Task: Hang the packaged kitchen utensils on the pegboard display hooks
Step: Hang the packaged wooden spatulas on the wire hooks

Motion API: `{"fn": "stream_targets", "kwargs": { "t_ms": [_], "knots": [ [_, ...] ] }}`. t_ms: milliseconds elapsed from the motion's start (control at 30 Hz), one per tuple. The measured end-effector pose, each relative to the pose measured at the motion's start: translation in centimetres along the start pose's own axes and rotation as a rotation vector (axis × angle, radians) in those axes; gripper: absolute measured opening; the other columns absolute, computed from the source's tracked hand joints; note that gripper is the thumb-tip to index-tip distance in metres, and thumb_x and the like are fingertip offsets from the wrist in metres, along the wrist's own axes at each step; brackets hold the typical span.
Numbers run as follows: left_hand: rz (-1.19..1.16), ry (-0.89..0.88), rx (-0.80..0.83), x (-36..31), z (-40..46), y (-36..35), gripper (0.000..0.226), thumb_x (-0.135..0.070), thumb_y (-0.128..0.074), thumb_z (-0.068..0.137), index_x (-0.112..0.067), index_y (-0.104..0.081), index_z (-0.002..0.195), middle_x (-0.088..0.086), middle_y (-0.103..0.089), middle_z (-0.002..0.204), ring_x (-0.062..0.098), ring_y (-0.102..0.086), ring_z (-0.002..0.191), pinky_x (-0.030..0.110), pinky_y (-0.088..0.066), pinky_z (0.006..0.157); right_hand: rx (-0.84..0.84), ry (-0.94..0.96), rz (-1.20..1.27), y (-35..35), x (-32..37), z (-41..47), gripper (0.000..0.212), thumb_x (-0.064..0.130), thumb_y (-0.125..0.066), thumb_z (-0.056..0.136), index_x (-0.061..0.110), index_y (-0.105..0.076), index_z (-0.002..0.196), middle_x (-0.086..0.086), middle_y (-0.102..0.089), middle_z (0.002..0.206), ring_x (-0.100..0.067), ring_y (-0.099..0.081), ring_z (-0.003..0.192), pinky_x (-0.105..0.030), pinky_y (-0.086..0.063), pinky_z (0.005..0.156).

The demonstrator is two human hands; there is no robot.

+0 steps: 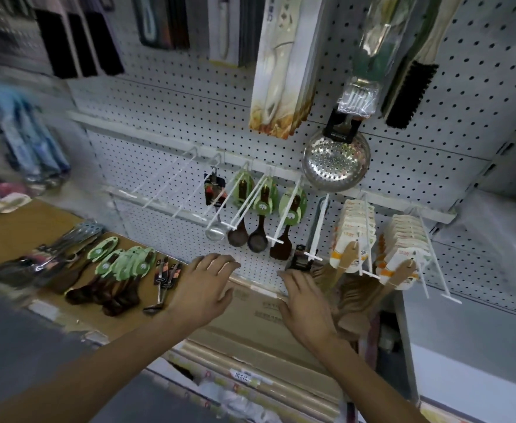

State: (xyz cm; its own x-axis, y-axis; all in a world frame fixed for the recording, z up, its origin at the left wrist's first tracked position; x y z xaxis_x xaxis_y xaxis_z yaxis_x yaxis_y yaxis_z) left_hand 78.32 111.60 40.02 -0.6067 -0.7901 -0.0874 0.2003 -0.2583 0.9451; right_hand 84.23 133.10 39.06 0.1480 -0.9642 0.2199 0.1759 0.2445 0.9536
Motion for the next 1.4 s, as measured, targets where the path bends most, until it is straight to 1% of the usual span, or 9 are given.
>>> {"fn": "stream_targets", "kwargs": {
  "t_ms": [167,433,533,733,867,1067,1167,1300,1400],
  "knots": [
    [-0.019,0.069,0.011,4.8,-4.5,1.6,0.043,-0.042,-0.055,0.086,-0.031,-0.052,0.128,-0.012,-0.053,0.13,0.016,-0.05,0.12,0.038,-0.043,0.098,0.009,0.056,0.024,-1.1,6.3,1.6,0.055,0.026,-0.057,0.09,0.023,-0.039,0.141,0.005,-0.044,0.137,-0.016,-0.041,0.125,-0.03,-0.04,0.102],
    [0.01,0.202,0.017,16.3,-12.1,6.2,0.048,-0.045,-0.048,0.084,-0.03,-0.053,0.129,-0.01,-0.055,0.131,0.018,-0.05,0.123,0.039,-0.045,0.1,0.024,0.121,0.087,-5.1,19.7,5.4,0.052,0.024,-0.068,0.083,0.021,-0.049,0.132,0.005,-0.056,0.125,-0.018,-0.054,0.109,-0.029,-0.049,0.083],
    [0.033,0.257,0.035,21.3,-14.9,7.8,0.052,-0.048,-0.043,0.084,-0.031,-0.051,0.132,-0.01,-0.054,0.133,0.018,-0.049,0.126,0.039,-0.043,0.103,0.035,0.15,0.078,-6.3,25.2,7.1,0.052,0.028,-0.062,0.087,0.022,-0.046,0.136,0.006,-0.052,0.13,-0.016,-0.05,0.115,-0.03,-0.048,0.09],
    [0.035,0.351,-0.004,30.1,-19.6,10.7,0.045,-0.044,-0.055,0.084,-0.031,-0.053,0.127,-0.01,-0.057,0.127,0.019,-0.054,0.118,0.038,-0.047,0.096,0.059,0.198,0.145,-8.1,34.9,10.7,0.054,0.032,-0.056,0.093,0.024,-0.038,0.143,0.007,-0.047,0.136,-0.014,-0.044,0.122,-0.035,-0.045,0.099],
    [0.035,0.409,-0.017,34.8,-21.9,12.2,0.046,-0.047,-0.048,0.087,-0.03,-0.051,0.13,-0.011,-0.053,0.129,0.017,-0.05,0.12,0.038,-0.045,0.097,0.048,0.201,0.188,-8.8,38.6,13.8,0.051,0.038,-0.054,0.096,0.025,-0.037,0.142,0.009,-0.046,0.136,-0.013,-0.045,0.123,-0.037,-0.048,0.096],
    [0.036,0.517,-0.065,41.2,-24.0,13.2,0.049,-0.041,-0.063,0.085,-0.026,-0.051,0.13,-0.006,-0.055,0.127,0.02,-0.051,0.118,0.037,-0.051,0.09,0.046,0.242,0.21,-10.7,43.3,19.0,0.052,0.036,-0.056,0.095,0.022,-0.042,0.142,0.006,-0.049,0.137,-0.014,-0.046,0.124,-0.032,-0.045,0.096],
    [0.04,0.558,-0.043,44.9,-24.0,12.7,0.049,-0.042,-0.06,0.087,-0.026,-0.049,0.132,-0.005,-0.054,0.128,0.021,-0.05,0.121,0.038,-0.048,0.096,0.077,0.3,0.204,-13.0,45.8,21.8,0.052,0.038,-0.056,0.094,0.022,-0.042,0.141,0.006,-0.05,0.136,-0.014,-0.047,0.123,-0.034,-0.048,0.095],
    [0.065,0.607,-0.036,49.2,-23.9,12.4,0.046,-0.046,-0.058,0.087,-0.03,-0.051,0.13,-0.009,-0.053,0.13,0.017,-0.052,0.12,0.034,-0.048,0.094,0.126,0.342,0.228,-16.6,48.4,25.1,0.052,0.047,-0.048,0.095,0.027,-0.037,0.141,0.008,-0.046,0.139,-0.013,-0.044,0.127,-0.042,-0.047,0.1],
    [0.084,0.659,-0.046,53.9,-23.1,12.6,0.043,-0.046,-0.058,0.087,-0.032,-0.051,0.127,-0.012,-0.053,0.13,0.015,-0.053,0.118,0.031,-0.046,0.093,0.18,0.38,0.256,-18.8,50.8,29.7,0.051,0.043,-0.051,0.096,0.026,-0.037,0.143,0.01,-0.045,0.139,-0.011,-0.043,0.129,-0.03,-0.043,0.104]
  ]
}}
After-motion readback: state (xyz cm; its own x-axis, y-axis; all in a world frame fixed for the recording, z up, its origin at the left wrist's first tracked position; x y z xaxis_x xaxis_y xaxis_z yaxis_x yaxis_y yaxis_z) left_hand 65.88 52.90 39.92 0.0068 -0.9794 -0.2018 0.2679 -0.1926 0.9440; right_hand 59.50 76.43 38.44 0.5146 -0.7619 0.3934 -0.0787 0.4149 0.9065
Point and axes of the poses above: each hand's wrist, its own z-axis towards the middle knuckle, its own y-axis out of the back of the hand, x = y × z, the point moved 4 cm from there along z, towards the middle knuckle
